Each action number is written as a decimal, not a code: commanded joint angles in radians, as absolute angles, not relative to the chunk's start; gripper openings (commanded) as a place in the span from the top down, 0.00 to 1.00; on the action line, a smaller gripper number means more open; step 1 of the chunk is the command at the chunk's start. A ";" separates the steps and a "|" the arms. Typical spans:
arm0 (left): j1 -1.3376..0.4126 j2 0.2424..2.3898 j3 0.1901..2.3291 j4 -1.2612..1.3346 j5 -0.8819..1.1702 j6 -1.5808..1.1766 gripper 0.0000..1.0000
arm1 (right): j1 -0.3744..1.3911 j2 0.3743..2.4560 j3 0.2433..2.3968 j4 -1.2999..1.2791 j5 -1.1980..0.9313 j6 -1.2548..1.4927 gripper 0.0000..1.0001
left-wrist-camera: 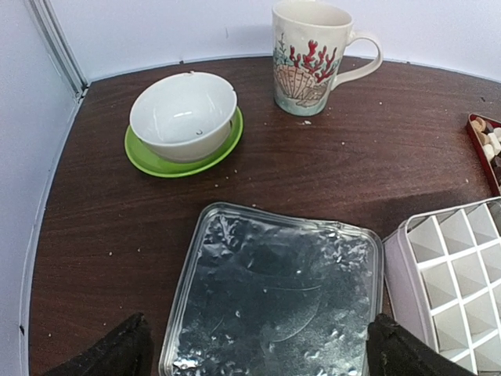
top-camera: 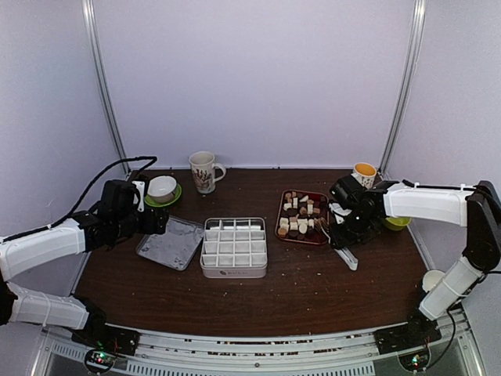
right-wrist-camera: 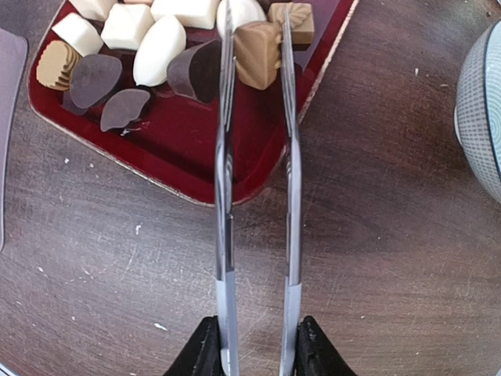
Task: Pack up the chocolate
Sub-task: Pick up the fake chocolate from the plate, then place the fake chocolate in the empty pocket of the box.
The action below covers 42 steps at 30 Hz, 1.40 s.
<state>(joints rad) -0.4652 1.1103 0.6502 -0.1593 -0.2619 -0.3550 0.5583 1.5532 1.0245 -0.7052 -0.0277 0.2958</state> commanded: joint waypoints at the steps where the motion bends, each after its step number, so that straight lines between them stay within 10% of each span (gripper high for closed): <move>1: -0.457 1.097 0.676 -0.145 -0.292 -0.338 0.02 | 0.549 1.575 1.058 -0.700 -0.014 0.292 0.74; 21: -0.457 1.012 0.641 -0.106 -0.370 -0.318 0.02 | 0.594 1.338 1.003 -0.394 -0.446 0.183 0.81; 42: -0.416 1.010 0.641 -0.112 -0.360 -0.317 0.02 | 0.776 1.623 1.155 -0.418 -0.232 0.129 0.80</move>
<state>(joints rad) -0.4240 1.0103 0.6445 -0.1509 -0.3599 -0.3260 0.7685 1.6043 1.1145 -0.4526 -0.2718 0.1360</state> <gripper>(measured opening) 0.976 0.288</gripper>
